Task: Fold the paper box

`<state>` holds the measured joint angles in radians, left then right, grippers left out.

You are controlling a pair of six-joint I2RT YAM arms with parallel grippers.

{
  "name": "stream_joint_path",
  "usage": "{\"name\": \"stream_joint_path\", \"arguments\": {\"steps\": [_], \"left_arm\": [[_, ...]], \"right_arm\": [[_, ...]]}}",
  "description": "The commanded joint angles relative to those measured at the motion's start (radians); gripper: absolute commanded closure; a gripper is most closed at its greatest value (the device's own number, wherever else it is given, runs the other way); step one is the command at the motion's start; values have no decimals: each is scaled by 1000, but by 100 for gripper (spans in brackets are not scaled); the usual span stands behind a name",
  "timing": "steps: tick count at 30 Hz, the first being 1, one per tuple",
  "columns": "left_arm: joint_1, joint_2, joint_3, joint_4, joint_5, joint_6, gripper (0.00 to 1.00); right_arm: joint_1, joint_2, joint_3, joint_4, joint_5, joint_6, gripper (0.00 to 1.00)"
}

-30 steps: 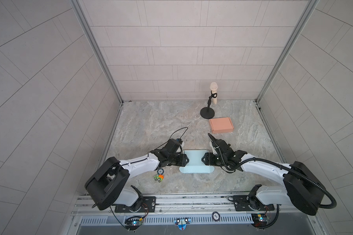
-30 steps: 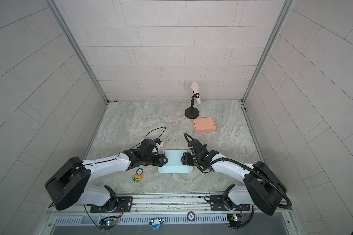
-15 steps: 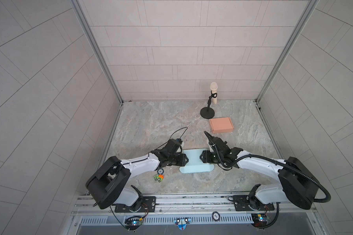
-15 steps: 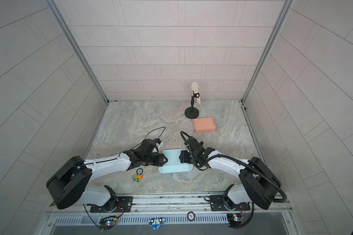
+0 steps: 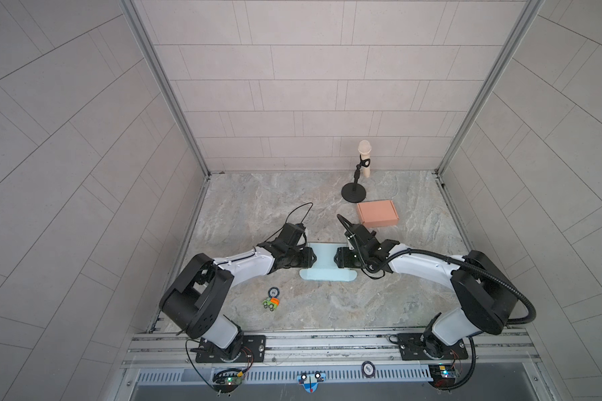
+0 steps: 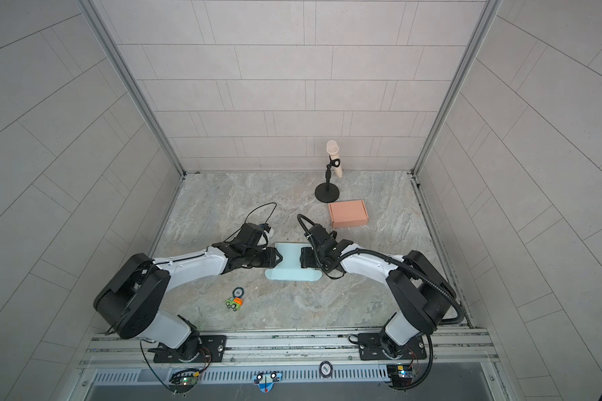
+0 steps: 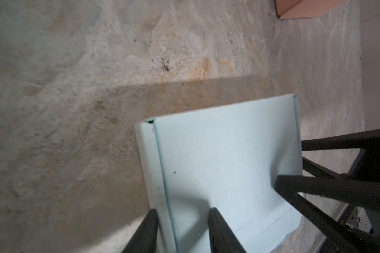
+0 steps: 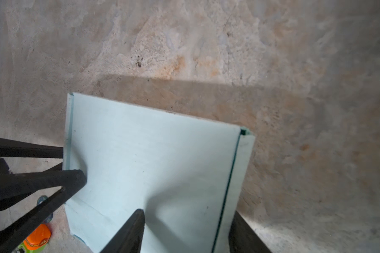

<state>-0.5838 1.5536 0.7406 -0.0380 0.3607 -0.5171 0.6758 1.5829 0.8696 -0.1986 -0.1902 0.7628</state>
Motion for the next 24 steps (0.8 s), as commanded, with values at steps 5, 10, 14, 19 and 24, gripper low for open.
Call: {"name": "stream_joint_path", "arguments": {"steps": [5,10,14,19,24], "left_arm": [[34,38,21,18,23,30,57],[42,20,14,12,14,33,53],[55,-22,3,1,1,31,43],[68,-104,-28,-23,-31,20,29],[61,-229,-86,-106,-46,43,28]], "right_arm": [[-4,54,77,39,-39,-7,35],[-5,5,63,9,5,-15,31],[-7,-40,76,-61,54,-38,21],[-6,-90,78,-140,103,-49,13],[42,-136,78,-208,149,-41,13]]}}
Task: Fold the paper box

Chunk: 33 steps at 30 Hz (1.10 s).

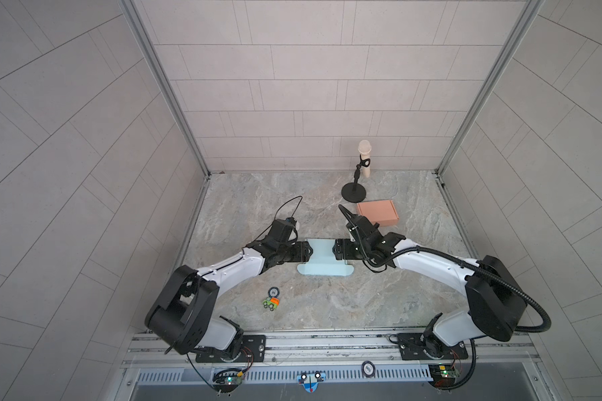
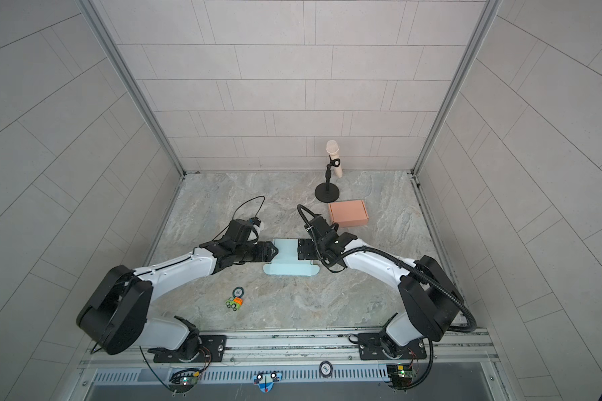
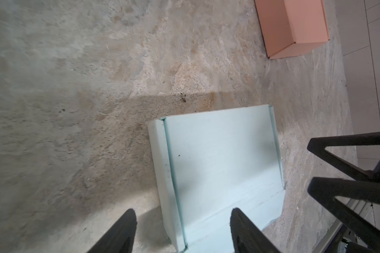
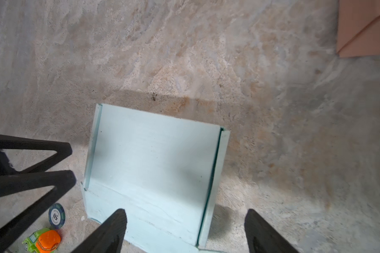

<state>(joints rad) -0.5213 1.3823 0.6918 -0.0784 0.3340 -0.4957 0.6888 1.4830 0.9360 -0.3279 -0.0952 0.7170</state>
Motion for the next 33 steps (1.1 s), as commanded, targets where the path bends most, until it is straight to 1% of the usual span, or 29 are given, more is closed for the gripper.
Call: {"name": "stream_joint_path", "arguments": {"steps": [1,5,7,11,15,22,33], "left_arm": [[-5,-84,-59,-78,-15,22,29],[-33,-161,-114,-115,0,10,31],[-62,-179,-123,-116,1,0,32],[-111,-148,-121,-74,5,-26,39],[-117,-114,-114,-41,11,-38,43],[-118,-77,-107,-36,8,-29,43],[-133,-42,-109,2,21,-40,43]], "right_arm": [[42,-43,7,-87,57,12,13],[86,-54,-21,-88,62,51,13],[108,-48,-31,-82,61,68,13],[128,-29,-42,-55,54,88,13],[136,-10,-38,-53,55,91,13],[138,-4,-67,-37,48,105,13],[139,35,-89,30,4,123,13]]}}
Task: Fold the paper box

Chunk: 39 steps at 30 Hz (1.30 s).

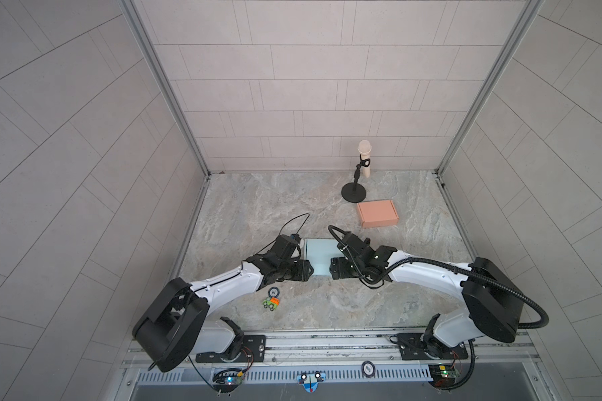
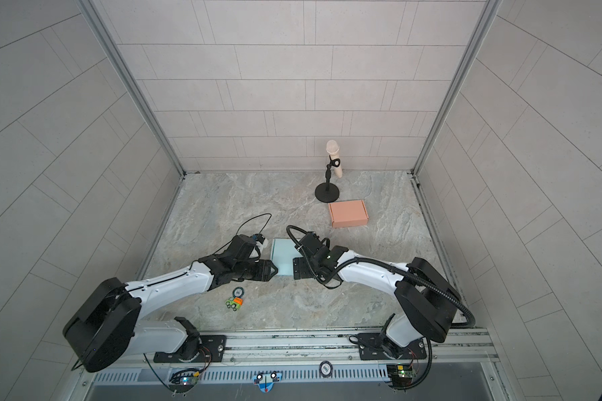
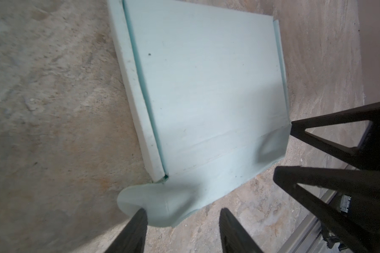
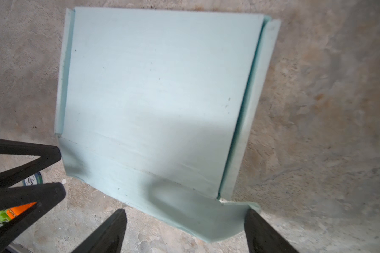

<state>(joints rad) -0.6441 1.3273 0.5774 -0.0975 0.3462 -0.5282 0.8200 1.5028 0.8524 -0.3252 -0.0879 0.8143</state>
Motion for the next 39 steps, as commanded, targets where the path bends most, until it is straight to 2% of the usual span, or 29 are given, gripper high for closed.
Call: {"name": "stream_joint_path", "arguments": {"steps": [1,9,24,39], "left_arm": [[-12,17,6,25,11,-7,43],[-42,18,5,55,28,-33,44],[-57,-12,8,25,8,-41,45],[-57,74,22,43,-39,-10,57]], "right_arm": [[7,18,-7,32,-7,28,13],[13,37,-10,83,-55,49,13],[38,19,10,24,-13,38,14],[38,80,26,9,40,-3,22]]}}
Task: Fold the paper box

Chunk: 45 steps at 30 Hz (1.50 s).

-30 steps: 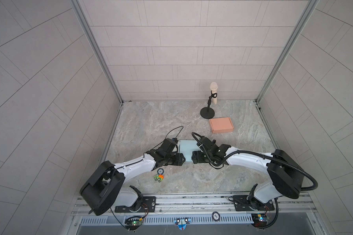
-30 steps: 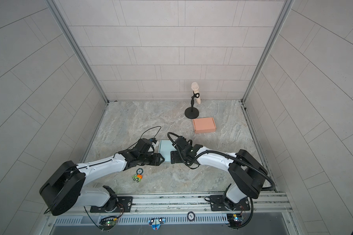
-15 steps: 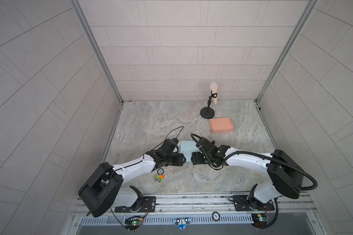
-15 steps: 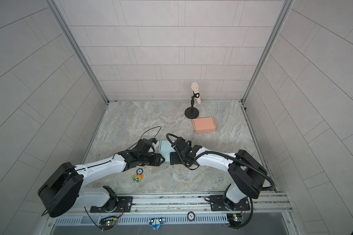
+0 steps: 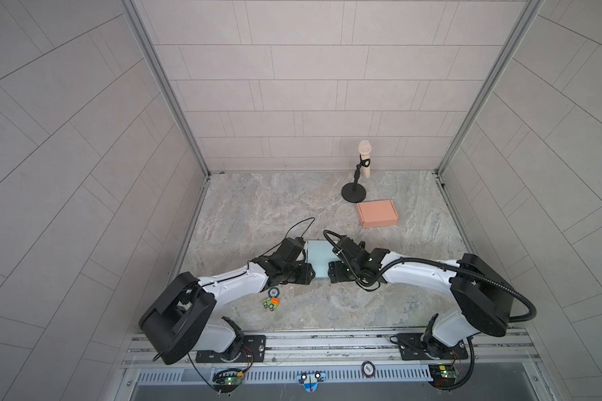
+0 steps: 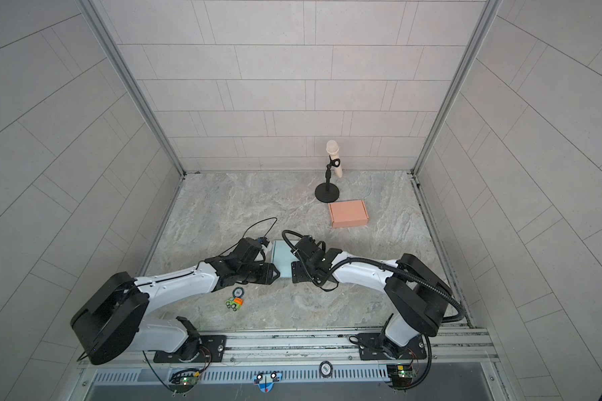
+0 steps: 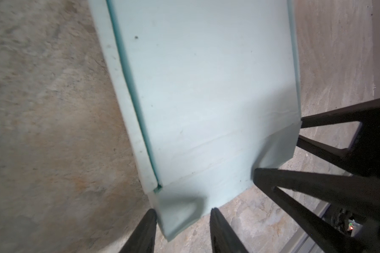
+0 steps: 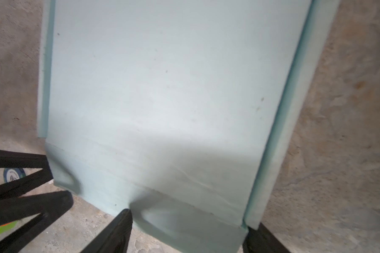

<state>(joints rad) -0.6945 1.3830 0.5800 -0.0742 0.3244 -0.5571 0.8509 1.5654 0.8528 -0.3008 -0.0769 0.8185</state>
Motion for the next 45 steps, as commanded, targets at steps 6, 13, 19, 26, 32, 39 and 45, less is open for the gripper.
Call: {"name": "stream_joint_path", "arguments": {"steps": [6,13,19,26,32,39,45], "left_arm": [[-7,36,31,22,-60,27,62],[-7,58,34,34,-82,30,65],[-6,50,25,44,-112,13,63],[-7,48,23,51,-117,10,62],[-7,58,26,57,-117,9,60],[-7,45,27,51,-126,8,58],[-7,56,27,60,-122,4,56]], "right_arm": [[3,28,22,-17,48,-14,25],[-7,20,4,-19,66,-25,26],[-10,4,-3,-30,81,-34,27],[-10,-84,4,-113,123,-51,22],[-26,-141,82,-243,199,-131,19],[-118,-90,161,-205,151,-203,18],[-162,4,268,-202,137,-271,18]]}}
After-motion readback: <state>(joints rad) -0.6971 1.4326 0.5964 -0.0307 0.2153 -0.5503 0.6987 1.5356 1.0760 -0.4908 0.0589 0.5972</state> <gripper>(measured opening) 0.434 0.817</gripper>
